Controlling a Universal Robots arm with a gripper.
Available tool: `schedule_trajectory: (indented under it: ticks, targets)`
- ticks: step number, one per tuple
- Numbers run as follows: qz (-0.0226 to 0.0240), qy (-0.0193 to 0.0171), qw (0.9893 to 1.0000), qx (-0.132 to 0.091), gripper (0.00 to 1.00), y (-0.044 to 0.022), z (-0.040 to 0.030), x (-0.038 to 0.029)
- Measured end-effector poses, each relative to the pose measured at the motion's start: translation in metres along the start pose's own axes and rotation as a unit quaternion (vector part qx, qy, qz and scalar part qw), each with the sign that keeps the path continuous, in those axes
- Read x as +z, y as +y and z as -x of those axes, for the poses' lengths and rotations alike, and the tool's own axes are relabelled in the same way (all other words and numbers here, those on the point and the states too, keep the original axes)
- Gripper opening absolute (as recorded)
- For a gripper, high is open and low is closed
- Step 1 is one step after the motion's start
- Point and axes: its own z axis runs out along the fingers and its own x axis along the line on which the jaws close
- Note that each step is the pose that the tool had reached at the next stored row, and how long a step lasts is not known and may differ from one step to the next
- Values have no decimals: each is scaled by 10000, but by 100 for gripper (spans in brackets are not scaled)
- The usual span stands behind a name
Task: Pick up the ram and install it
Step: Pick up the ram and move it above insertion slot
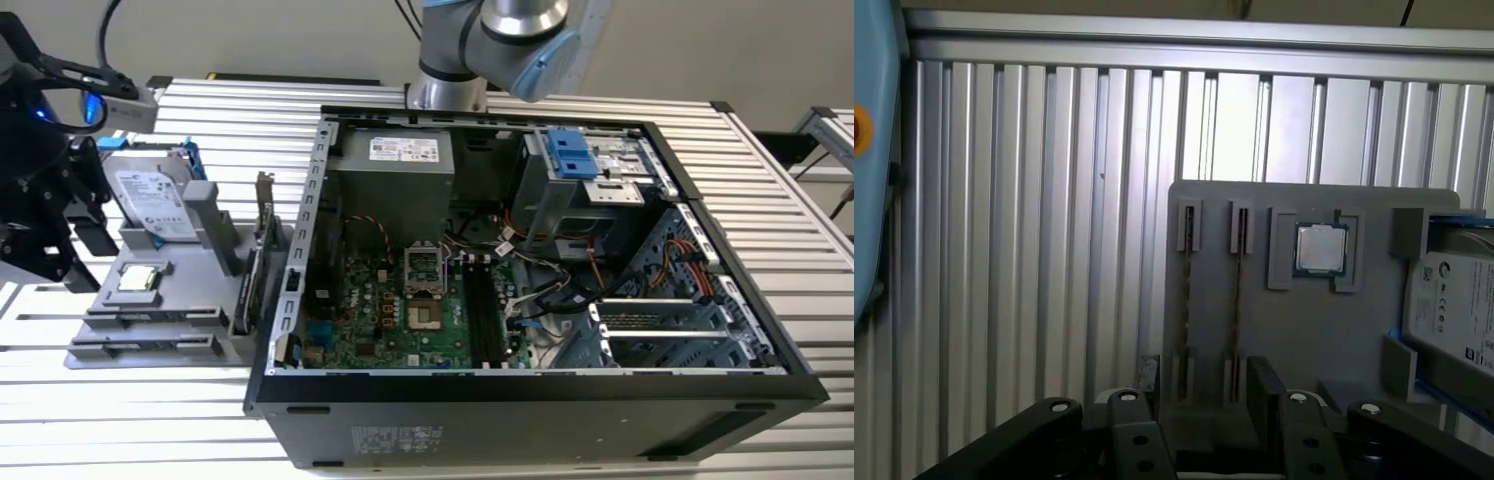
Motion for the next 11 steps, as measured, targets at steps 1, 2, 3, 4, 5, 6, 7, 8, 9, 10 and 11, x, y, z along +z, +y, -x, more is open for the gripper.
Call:
schedule_trajectory:
  ticks: [1,2,3,4,5,6,7,8,9,10,11]
  targets:
    - [0,3,10000,0,100,0,0,5]
    - [0,5,10000,0,100,0,0,11]
    - [0,7,10000,0,100,0,1,16]
    - [0,10,10000,0,100,0,1,21]
    - [1,12,10000,0,100,0,1,26]
    - [1,14,10000,0,100,0,2,31]
    - [1,16,10000,0,100,0,2,37]
    - [1,18,10000,0,100,0,2,42]
    - [1,20,10000,0,100,1,2,47]
    - [1,22,10000,-1,100,1,3,52]
    - [1,24,10000,0,100,1,3,58]
